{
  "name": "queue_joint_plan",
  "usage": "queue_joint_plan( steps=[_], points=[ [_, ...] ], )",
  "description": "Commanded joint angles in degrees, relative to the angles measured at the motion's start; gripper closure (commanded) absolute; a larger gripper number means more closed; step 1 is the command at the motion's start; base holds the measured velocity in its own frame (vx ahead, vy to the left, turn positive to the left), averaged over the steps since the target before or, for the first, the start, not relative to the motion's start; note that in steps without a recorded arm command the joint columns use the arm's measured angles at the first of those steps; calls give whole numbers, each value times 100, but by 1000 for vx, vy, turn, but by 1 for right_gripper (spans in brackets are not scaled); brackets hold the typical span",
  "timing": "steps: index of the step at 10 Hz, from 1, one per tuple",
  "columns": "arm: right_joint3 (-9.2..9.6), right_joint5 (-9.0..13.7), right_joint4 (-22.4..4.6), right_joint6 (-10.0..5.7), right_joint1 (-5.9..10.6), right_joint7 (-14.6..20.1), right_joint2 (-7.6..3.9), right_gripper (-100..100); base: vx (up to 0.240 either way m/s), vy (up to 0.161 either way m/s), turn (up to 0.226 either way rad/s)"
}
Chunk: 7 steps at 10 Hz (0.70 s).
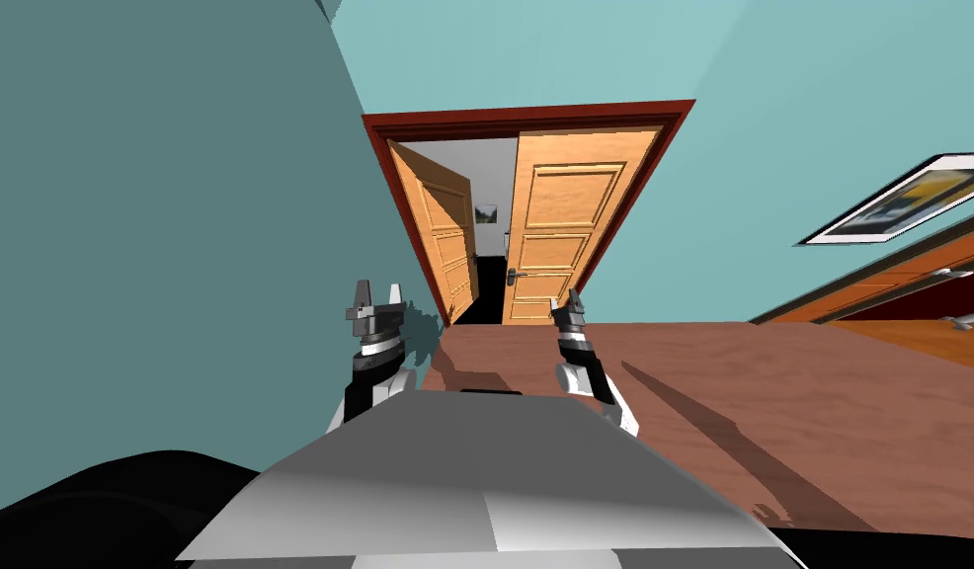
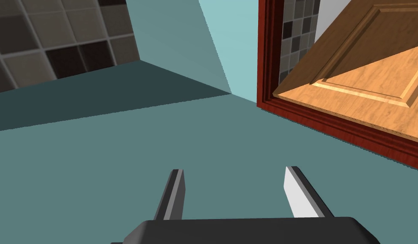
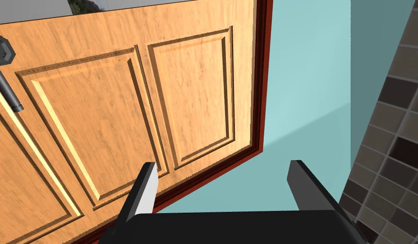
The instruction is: Push the door open
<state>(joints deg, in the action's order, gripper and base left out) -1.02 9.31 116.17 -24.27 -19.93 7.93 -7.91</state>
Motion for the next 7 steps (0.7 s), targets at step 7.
queue_joint_plan(
  steps=[7],
  points=[
    [15,108,-1002,-47,438,84,-303,-100,62,8,48]
  ],
)
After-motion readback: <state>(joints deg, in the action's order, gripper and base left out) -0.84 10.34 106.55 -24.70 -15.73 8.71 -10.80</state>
